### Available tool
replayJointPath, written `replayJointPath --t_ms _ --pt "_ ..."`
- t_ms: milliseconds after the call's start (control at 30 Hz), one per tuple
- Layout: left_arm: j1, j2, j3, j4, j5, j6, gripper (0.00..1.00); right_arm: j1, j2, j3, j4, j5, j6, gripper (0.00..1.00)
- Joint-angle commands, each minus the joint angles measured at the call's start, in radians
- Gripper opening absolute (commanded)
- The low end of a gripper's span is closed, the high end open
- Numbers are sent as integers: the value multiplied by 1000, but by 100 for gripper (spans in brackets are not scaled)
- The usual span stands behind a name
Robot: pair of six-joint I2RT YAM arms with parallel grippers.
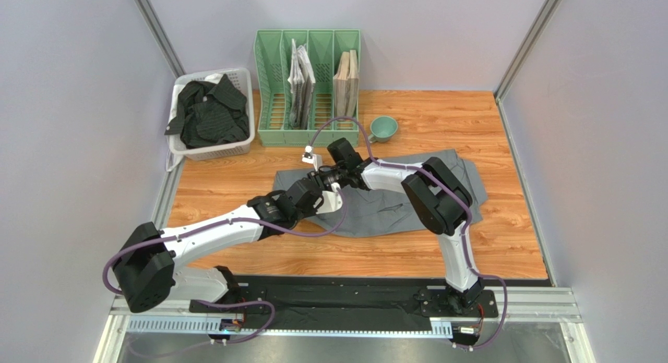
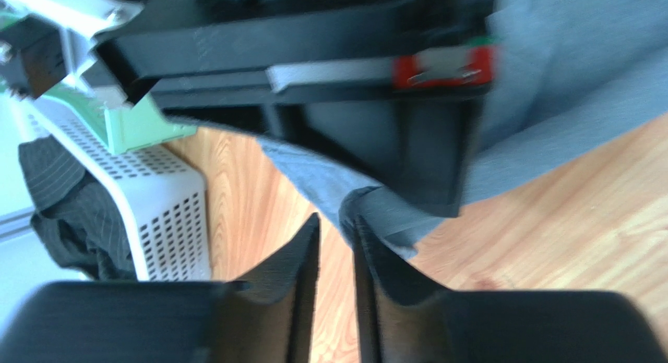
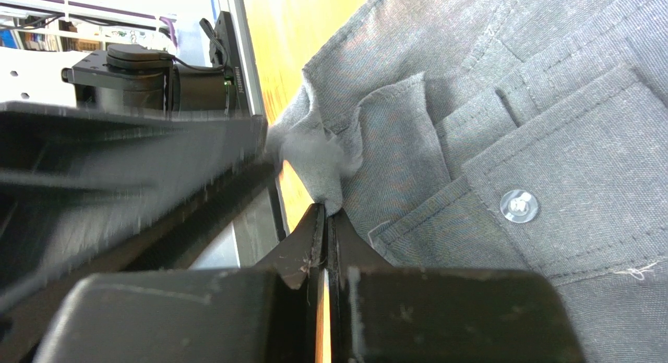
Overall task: Fold and stack the long sleeve shirts
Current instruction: Fold the shirt
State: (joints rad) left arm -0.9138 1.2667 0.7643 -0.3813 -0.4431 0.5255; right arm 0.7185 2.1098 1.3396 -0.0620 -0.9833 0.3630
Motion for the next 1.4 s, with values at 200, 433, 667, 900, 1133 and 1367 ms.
replayJointPath --t_ms 200,433,667,900,1133,1367 --pt "158 -119 -19 -65 48 64 23 1 -8 0 28 -37 -1 0" --pt "110 -290 92 -257 377 -33 48 -1 -8 4 36 -38 16 0" --pt "49 -137 133 -258 360 -59 55 -1 -13 4 37 -40 21 0" --pt "46 -15 118 -190 252 -44 51 1 -17 4 45 -48 33 0" --pt "124 14 61 -137 127 16 25 1 -22 -7 48 -55 31 0" --pt "325 -58 35 -149 155 186 15 1 -27 -26 44 -52 16 0"
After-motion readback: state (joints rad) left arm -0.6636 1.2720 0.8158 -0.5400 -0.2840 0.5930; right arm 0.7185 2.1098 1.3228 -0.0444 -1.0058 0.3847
